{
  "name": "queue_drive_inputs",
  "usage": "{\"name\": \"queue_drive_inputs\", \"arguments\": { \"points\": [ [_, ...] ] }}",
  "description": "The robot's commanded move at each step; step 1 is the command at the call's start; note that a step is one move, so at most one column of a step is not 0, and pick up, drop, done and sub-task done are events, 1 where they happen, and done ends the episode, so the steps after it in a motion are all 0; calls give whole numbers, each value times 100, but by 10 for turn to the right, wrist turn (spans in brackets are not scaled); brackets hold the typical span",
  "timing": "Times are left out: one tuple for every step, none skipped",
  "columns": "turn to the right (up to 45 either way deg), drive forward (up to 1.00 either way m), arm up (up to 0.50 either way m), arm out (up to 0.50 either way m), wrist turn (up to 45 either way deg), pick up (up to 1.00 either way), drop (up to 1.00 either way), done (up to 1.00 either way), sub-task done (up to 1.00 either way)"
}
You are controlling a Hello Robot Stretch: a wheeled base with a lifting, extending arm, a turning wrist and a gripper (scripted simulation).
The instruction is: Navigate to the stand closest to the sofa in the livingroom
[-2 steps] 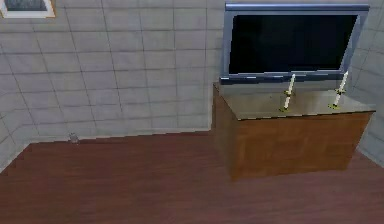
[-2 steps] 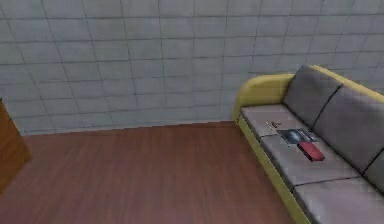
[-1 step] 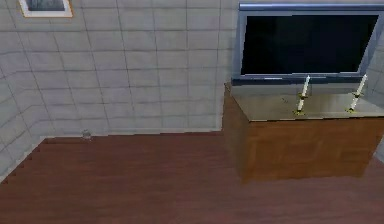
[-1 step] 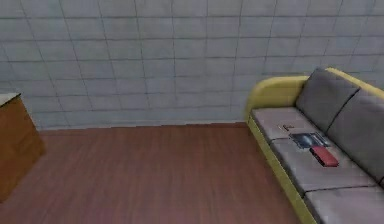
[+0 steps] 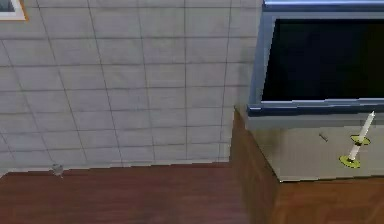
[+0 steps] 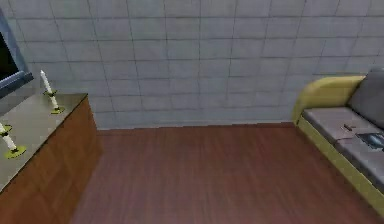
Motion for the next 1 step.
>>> {"name": "queue_drive_inputs", "arguments": {
  "points": [
    [360,0,0,0,0,0,0,0,0]
  ]
}}
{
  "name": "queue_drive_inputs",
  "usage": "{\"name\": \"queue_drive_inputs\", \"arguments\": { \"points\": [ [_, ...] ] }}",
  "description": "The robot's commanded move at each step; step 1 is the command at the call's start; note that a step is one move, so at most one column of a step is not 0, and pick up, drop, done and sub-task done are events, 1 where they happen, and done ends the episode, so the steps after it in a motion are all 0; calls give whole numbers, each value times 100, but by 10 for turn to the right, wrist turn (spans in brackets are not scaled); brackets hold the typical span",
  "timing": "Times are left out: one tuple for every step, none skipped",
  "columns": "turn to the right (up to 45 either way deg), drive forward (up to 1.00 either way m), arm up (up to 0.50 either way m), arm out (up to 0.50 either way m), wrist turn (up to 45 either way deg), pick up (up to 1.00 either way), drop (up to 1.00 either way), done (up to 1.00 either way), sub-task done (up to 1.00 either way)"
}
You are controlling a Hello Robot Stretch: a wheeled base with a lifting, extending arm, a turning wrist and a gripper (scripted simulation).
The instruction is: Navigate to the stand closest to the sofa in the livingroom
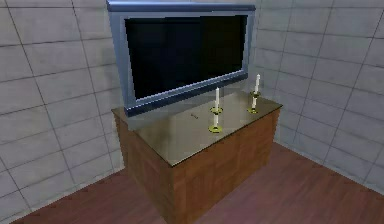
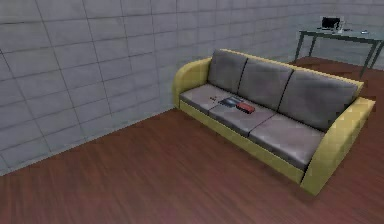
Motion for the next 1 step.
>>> {"name": "queue_drive_inputs", "arguments": {
  "points": [
    [0,0,0,0,0,0,0,100,0]
  ]
}}
